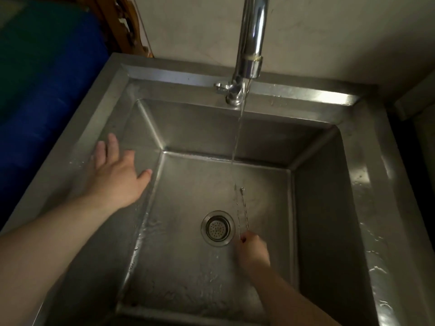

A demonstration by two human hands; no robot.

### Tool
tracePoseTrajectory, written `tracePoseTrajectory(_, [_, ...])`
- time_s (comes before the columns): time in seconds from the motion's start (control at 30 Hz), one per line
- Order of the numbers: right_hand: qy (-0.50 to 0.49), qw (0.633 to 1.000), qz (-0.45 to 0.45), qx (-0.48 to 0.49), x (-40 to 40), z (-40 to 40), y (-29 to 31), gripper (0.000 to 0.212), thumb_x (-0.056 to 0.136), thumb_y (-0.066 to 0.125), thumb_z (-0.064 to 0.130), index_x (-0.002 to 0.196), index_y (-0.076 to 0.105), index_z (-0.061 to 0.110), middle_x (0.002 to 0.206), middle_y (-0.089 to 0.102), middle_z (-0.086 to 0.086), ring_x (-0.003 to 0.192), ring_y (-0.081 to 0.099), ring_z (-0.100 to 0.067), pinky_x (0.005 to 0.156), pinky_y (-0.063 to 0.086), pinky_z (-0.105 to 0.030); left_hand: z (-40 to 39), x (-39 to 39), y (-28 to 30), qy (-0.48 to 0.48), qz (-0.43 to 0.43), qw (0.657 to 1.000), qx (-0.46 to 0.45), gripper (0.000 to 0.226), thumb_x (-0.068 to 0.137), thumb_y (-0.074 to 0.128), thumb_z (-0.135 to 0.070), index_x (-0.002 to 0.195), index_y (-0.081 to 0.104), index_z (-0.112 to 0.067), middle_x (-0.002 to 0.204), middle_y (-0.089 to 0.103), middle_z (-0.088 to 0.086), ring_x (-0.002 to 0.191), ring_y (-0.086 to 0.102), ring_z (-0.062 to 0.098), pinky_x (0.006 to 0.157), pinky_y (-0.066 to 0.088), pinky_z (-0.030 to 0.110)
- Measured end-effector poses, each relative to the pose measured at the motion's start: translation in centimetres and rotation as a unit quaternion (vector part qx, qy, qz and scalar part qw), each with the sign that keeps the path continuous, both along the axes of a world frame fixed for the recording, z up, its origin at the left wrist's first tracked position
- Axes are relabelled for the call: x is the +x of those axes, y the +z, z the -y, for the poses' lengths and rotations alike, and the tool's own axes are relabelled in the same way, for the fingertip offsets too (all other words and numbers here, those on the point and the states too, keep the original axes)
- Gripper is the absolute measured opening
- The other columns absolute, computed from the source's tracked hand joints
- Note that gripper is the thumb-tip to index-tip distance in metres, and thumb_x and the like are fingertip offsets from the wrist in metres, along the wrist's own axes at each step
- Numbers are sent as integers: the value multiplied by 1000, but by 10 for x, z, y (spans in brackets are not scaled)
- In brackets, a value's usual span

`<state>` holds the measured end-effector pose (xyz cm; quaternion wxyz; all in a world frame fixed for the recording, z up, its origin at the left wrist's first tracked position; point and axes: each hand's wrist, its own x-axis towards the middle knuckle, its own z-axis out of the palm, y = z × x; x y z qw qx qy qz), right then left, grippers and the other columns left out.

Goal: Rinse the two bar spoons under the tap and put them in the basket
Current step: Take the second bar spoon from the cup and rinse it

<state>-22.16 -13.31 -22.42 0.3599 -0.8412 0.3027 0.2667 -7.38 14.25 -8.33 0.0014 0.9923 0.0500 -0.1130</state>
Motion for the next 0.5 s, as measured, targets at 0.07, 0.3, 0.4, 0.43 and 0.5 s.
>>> tracePoseTrajectory(0.07, [20, 999, -22, -24, -2, 2, -18, 21, 99, 45, 14, 101, 65, 10, 105, 69, -13, 84, 58, -24, 68, 39, -24, -2, 2, -2, 7, -9, 1000, -13, 75, 87, 37, -65, 148, 28, -22, 163, -13, 13, 147, -8, 37, 118, 3, 51])
tracePoseTrajectory(0.3, [5, 999, -40, -29, -6, 5, -45, 30, 101, 41, 17, 117, 62, 5, 118, 66, -17, 109, 62, -32, 65, 36, -21, -4, -1, -6, -12, -5, 1000, 18, 78, 82, 31, -69, 147, 29, -26, 162, -18, 10, 147, -12, 36, 119, 0, 52])
tracePoseTrajectory(0.4, [34, 997, -44, -46, -10, 4, -50, 28, 100, 41, 15, 117, 60, 6, 118, 65, -18, 109, 62, -34, 74, 37, -25, -1, -3, -7, -9, 4, 1000, 17, 78, 80, 30, -68, 146, 31, -25, 162, -18, 12, 147, -12, 36, 119, -2, 51])
tracePoseTrajectory(0.43, [41, 997, -47, -48, -10, 3, -51, 27, 100, 41, 15, 117, 61, 6, 118, 65, -18, 109, 62, -34, 76, 40, -27, -1, -3, -8, -8, 9, 1000, 15, 78, 79, 30, -67, 145, 33, -25, 162, -17, 13, 147, -12, 36, 119, -2, 51])
tracePoseTrajectory(0.5, [49, 996, -50, -50, -11, 3, -53, 27, 99, 42, 16, 116, 61, 6, 118, 65, -17, 109, 62, -34, 80, 45, -29, -1, -4, -8, -8, 17, 1000, 13, 77, 79, 31, -67, 144, 35, -26, 162, -16, 13, 147, -11, 36, 119, -2, 51])
